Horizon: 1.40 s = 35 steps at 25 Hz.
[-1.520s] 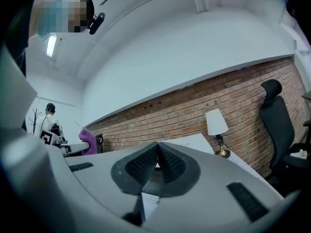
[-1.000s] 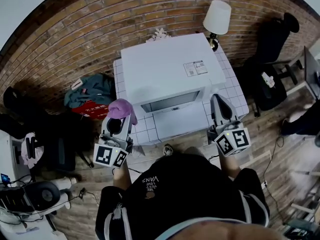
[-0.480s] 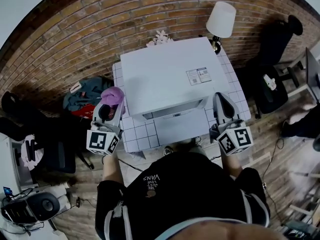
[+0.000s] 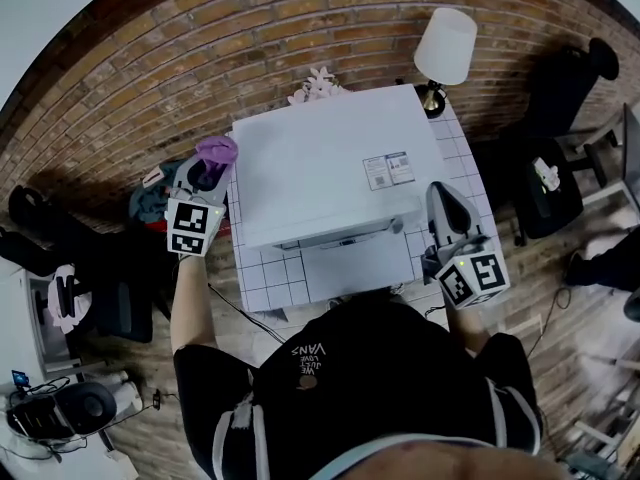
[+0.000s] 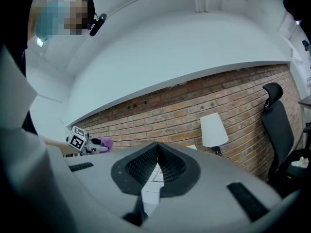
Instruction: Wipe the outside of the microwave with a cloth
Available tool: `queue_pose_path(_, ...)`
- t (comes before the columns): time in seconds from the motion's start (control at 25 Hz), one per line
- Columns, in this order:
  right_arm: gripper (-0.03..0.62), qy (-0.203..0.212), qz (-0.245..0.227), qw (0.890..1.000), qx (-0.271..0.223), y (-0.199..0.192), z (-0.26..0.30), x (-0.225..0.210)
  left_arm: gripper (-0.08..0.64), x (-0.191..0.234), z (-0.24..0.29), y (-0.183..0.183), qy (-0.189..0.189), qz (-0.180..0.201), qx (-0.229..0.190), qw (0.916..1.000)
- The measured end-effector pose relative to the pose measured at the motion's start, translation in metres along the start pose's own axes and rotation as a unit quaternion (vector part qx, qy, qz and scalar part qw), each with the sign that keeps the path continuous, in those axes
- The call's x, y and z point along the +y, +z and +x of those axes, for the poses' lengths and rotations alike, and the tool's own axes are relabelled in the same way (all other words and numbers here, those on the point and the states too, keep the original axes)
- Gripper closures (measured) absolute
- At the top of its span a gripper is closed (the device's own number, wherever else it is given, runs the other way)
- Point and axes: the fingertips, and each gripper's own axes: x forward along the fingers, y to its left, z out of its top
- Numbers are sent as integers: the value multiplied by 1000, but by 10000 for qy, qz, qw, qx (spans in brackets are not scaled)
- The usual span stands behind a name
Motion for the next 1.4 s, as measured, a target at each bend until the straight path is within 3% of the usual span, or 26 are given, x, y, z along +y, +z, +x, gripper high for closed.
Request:
queue_pose_path(0.16, 595, -13, 51, 10000, 12, 2, 3, -18, 428, 8, 33, -7, -135, 295, 495, 9982)
queue_pose_path(0.32, 595, -23, 101, 9999, -2, 3, 4, -35, 426, 2, 64, -14, -486, 678, 1044, 9910)
queue_pose_path(0.52, 595, -43, 178, 9998, 5, 4, 3, -57, 428, -9, 93, -25, -974, 1262, 1879, 9692)
queue_pose_path(0.72, 595, -32, 268, 9996, 16, 5, 2, -79, 428, -23, 113, -10, -1432, 1892, 2375, 9420)
queue_pose_path(0.84, 595, -25, 343, 9994, 31, 4, -1, -93, 428, -44, 133, 10, -1655, 2274, 2446, 9280)
queue_pose_path(1.0, 595, -31, 414, 9991, 42, 3, -7, -113, 428, -79, 164, 40, -1896, 2960, 2481, 9027)
queue_pose_path(1.24, 595, -80, 506, 9987, -1, 4, -18, -148, 428, -138, 211, 94, -2228, 3588, 2265, 8777)
queue_pose_path(1.4, 595, -106, 562, 9984, -41, 4, -23, -168, 428, -173, 239, 125, -2398, 3776, 2085, 8698)
